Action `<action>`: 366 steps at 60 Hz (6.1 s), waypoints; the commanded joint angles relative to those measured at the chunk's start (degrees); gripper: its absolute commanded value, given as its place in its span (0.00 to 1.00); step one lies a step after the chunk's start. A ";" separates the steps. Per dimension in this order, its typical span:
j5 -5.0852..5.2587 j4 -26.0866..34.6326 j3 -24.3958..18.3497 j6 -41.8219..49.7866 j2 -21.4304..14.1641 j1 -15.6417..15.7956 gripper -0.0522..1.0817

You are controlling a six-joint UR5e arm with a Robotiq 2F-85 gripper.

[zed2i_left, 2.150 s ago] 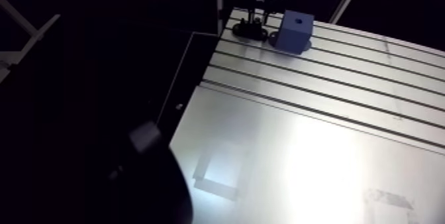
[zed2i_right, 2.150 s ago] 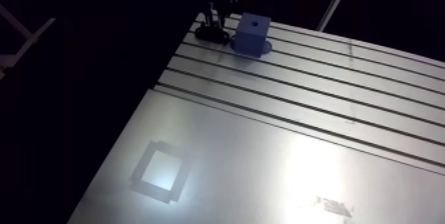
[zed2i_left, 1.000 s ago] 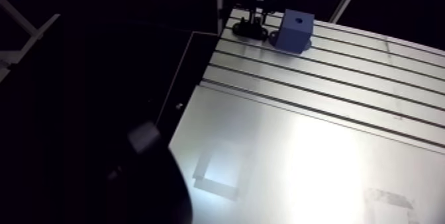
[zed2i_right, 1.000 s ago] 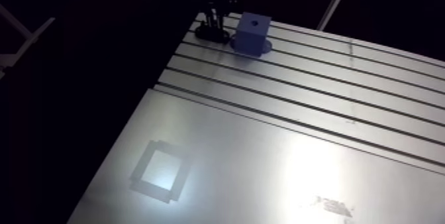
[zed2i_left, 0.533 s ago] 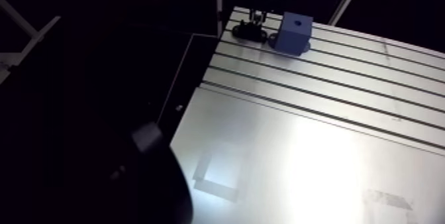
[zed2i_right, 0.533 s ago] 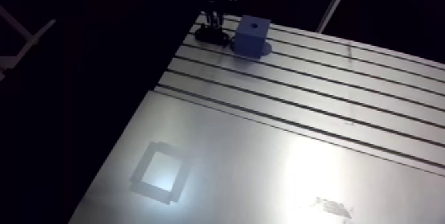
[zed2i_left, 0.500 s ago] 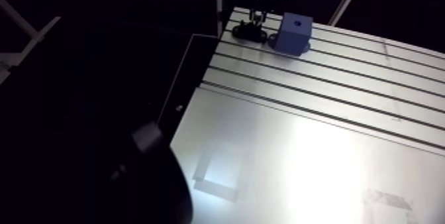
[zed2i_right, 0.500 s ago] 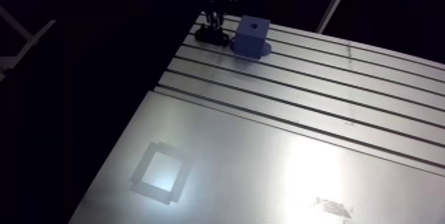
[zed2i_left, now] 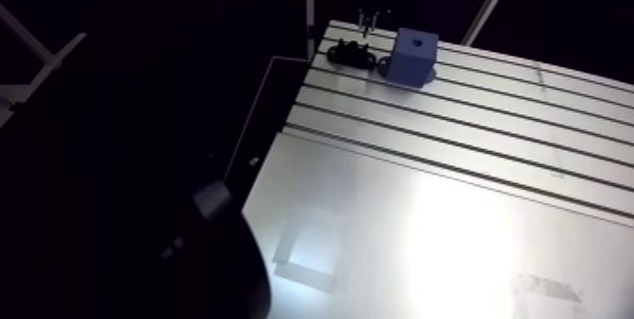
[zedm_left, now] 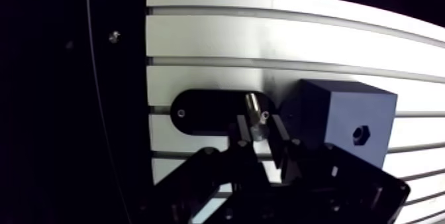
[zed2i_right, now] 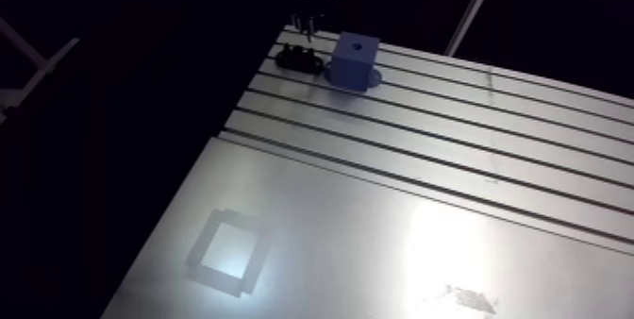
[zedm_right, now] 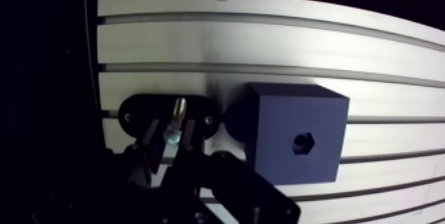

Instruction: Pick up the M10 bolt and insert it into the hex recess until seated.

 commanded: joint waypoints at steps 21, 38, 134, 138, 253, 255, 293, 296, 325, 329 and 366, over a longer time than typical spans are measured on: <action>-0.11 7.49 -4.04 -4.63 -3.97 -0.78 0.77; 0.15 16.91 -7.32 -10.67 -6.44 -1.76 0.77; -3.19 41.97 -23.97 -40.11 4.23 -6.58 0.79; -3.10 41.07 -23.68 -40.19 4.48 -6.58 0.79; -3.98 35.12 -18.14 -41.34 4.35 -6.14 0.83; -3.98 35.12 -17.98 -41.34 4.26 -6.14 0.83; -3.98 34.86 -16.90 -41.43 3.72 -6.31 0.83; -3.98 34.07 -16.66 -41.50 3.72 -6.31 0.83; -3.81 33.01 -16.11 -41.69 3.81 -6.31 0.83; -3.72 33.02 -16.11 -41.69 3.72 -6.31 0.83; -3.81 32.83 -15.50 -41.69 3.81 -6.40 0.83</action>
